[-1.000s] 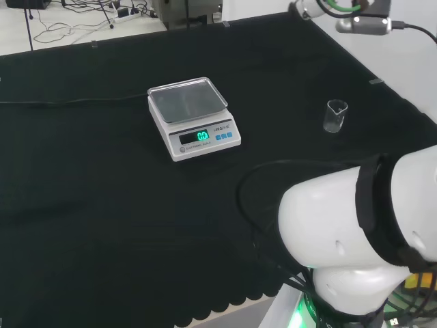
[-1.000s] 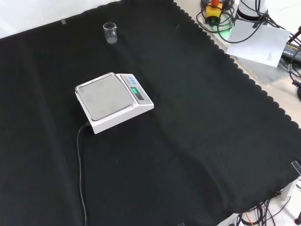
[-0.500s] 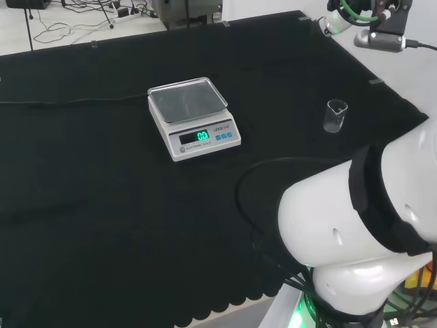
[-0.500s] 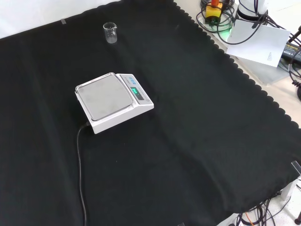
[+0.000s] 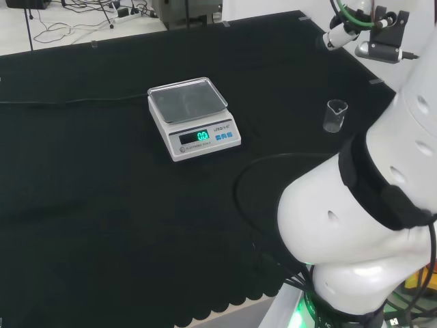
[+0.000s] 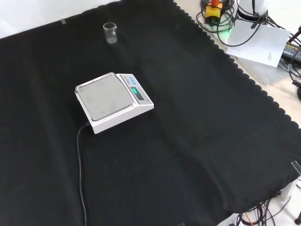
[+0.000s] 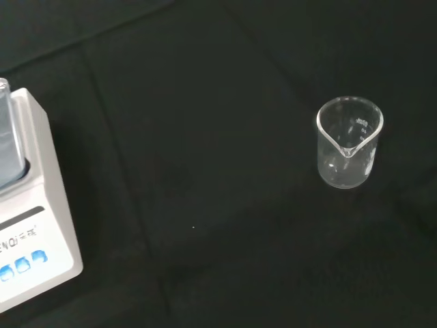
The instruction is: Pick up the beaker.
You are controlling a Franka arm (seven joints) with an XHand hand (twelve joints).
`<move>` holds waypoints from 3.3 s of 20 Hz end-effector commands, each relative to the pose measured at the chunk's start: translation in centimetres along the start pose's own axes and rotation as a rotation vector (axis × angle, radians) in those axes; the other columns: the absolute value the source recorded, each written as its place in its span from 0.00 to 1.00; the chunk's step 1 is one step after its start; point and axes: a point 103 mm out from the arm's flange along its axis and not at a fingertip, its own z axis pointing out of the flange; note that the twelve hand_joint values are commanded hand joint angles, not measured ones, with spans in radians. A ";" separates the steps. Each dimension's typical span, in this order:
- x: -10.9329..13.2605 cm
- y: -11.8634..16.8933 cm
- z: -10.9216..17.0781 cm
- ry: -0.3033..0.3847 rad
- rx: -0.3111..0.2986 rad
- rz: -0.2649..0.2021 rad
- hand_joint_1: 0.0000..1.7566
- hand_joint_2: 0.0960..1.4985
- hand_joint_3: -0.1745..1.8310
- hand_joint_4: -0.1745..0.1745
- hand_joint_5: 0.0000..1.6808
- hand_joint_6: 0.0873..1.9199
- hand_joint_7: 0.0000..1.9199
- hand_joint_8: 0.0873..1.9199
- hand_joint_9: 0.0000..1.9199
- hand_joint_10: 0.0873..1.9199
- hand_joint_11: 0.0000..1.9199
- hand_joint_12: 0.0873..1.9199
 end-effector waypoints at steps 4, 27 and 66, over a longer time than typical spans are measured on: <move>-2.7 6.9 2.1 0.082 -0.021 0.013 0.38 0.65 0.08 0.49 0.30 0.10 0.22 0.29 0.26 0.36 0.00 0.74; -4.3 15.4 7.4 0.105 0.118 0.036 0.38 0.65 0.08 0.48 0.30 0.10 0.22 0.30 0.26 0.36 0.00 0.75; -6.6 14.7 16.6 0.092 0.372 0.102 0.37 0.56 0.04 0.45 0.23 0.05 0.10 0.32 0.10 0.43 0.04 0.79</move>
